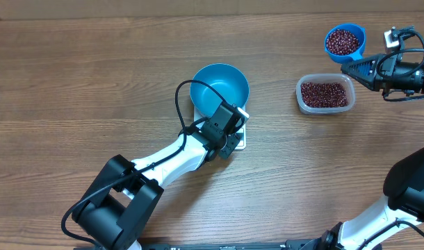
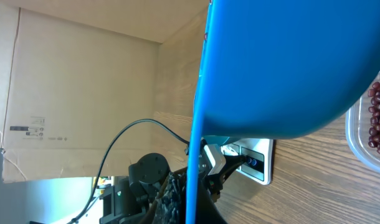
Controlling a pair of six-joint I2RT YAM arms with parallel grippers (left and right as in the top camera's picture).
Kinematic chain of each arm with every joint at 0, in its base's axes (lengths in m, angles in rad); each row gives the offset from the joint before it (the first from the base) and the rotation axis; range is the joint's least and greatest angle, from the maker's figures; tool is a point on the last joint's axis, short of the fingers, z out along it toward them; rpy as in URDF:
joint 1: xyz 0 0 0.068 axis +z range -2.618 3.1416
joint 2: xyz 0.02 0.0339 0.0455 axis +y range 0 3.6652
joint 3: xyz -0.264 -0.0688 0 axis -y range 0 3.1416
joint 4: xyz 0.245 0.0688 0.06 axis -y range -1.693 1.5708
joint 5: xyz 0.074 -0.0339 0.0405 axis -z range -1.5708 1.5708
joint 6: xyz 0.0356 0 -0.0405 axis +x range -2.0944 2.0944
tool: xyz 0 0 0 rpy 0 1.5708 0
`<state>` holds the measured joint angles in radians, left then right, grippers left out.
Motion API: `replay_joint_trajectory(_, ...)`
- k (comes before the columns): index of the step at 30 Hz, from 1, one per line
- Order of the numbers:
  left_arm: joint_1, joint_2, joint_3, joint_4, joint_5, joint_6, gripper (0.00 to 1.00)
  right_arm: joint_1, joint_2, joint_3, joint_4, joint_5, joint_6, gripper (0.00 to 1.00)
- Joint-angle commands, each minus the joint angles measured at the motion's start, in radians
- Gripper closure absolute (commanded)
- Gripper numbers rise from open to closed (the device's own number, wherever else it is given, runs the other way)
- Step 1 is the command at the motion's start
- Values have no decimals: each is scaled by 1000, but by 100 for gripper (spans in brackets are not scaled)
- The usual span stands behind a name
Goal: Scoop item into bowl and weigh 150g on scale
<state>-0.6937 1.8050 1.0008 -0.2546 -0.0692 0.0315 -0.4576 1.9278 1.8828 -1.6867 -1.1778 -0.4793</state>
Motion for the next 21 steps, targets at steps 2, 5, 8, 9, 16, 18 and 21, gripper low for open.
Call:
replay_joint_trajectory(2,2,20,-3,-3,-29,-13,96,-3,-41,31,5,-24,-23,96)
replay_joint_trajectory(5,2,20,-3,-3,-32,-13,96,-3,-41,31,5,-24,-22,96)
replay_joint_trajectory(8,2,20,-3,-3,-35,-13,95,-3,-41,31,5,-24,-23,96)
replay_joint_trajectory(9,2,20,-3,-3,-35,-13,96,-3,-41,31,5,-24,-22,96)
replay_joint_trajectory(16,2,20,-3,-3,-35,-13,96,-3,-41,31,5,-24,-22,96)
replay_joint_trajectory(18,2,21,-3,-2,-35,-13,95,-3,-41,31,5,-24,-22,96)
replay_joint_trajectory(21,2,23,-3,-1,-35,-13,96,-3,-41,31,5,-24,-23,96)
